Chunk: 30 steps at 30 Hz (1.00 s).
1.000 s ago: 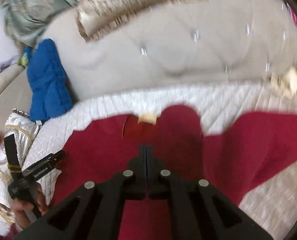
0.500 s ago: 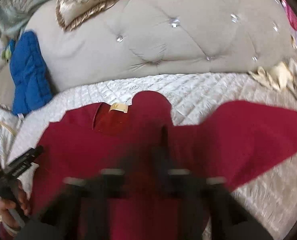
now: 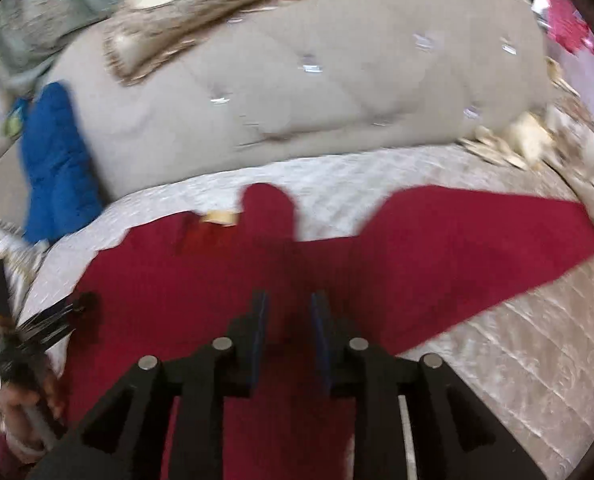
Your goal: Fold small clothes
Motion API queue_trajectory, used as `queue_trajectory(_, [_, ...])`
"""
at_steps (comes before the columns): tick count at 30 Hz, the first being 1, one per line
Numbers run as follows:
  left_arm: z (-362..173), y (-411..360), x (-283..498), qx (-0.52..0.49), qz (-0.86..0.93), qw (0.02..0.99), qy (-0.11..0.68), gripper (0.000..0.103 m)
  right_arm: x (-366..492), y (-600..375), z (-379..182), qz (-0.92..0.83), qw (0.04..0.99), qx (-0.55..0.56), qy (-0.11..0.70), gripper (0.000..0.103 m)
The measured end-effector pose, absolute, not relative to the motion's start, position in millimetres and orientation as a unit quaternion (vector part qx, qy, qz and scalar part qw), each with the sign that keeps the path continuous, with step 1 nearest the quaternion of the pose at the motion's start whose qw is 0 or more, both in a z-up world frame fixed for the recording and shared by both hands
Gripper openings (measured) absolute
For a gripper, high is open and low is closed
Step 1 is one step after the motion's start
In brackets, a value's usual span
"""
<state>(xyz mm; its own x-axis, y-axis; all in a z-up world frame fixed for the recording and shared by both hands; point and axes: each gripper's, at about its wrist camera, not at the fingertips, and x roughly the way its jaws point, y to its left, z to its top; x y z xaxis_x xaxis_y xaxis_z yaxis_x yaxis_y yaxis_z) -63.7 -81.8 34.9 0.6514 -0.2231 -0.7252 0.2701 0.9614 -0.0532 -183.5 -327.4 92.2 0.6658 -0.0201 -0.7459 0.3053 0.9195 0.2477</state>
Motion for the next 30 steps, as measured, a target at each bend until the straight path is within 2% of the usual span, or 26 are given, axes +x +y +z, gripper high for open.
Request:
queue_trajectory(4, [35.4, -79.4, -62.8, 0.021, -0.138, 0.908, 0.395, 0.045, -160.0, -332.9, 49.9, -0.084, 0.857, 0.208, 0.463, 0.027])
queue_trajectory(6, [35.6, -77.2, -62.0, 0.014, -0.139, 0.908, 0.396, 0.045, -172.6, -342.9, 62.4, -0.074, 0.863, 0.243, 0.437, 0.027])
queue_trajectory(7, [35.9, -76.2, -61.8, 0.01, -0.14, 0.907, 0.396, 0.045, -184.1, -352.1, 72.1, -0.072, 0.865, 0.26, 0.422, 0.032])
queue_trajectory(8, [36.0, -76.2, -61.4, 0.008, -0.14, 0.907, 0.397, 0.045, -196.2, -362.3, 79.6, -0.08, 0.87, 0.269, 0.406, 0.046])
queue_trajectory(10, [36.7, -76.0, -61.8, 0.007, -0.141, 0.907, 0.397, 0.045, -225.4, -392.9, 92.4, -0.129, 0.876, 0.277, 0.373, 0.067])
queue_trajectory(11, [37.2, -75.8, -62.3, 0.007, -0.141, 0.907, 0.397, 0.045, -238.1, -413.2, 95.6, -0.16, 0.874, 0.282, 0.362, 0.071])
queue_trajectory(18, [37.2, -73.0, -62.0, -0.007, -0.139, 0.907, 0.398, 0.045, -305.2, -557.7, 52.3, -0.329, 0.785, 0.413, 0.324, 0.071])
queue_trajectory(25, [32.9, -73.6, -56.9, -0.01, -0.135, 0.905, 0.403, 0.045, -289.1, -616.1, 31.0, -0.393, 0.771, 0.43, 0.256, 0.071])
queue_trajectory(27, [30.9, -73.8, -54.9, -0.01, -0.135, 0.903, 0.407, 0.045, -284.3, -626.4, 29.0, -0.394, 0.768, 0.439, 0.251, 0.057])
queue_trajectory(28, [30.1, -73.5, -53.6, -0.011, -0.134, 0.902, 0.41, 0.045, -283.7, -632.4, 31.2, -0.393, 0.767, 0.441, 0.252, 0.026])
queue_trajectory(29, [30.2, -72.7, -53.3, -0.013, -0.135, 0.902, 0.41, 0.045, -288.3, -636.4, 33.2, -0.389, 0.768, 0.443, 0.249, 0.007])
queue_trajectory(30, [31.0, -71.2, -53.3, -0.018, -0.136, 0.902, 0.409, 0.045, -296.3, -641.1, 41.8, -0.378, 0.775, 0.449, 0.235, 0.007])
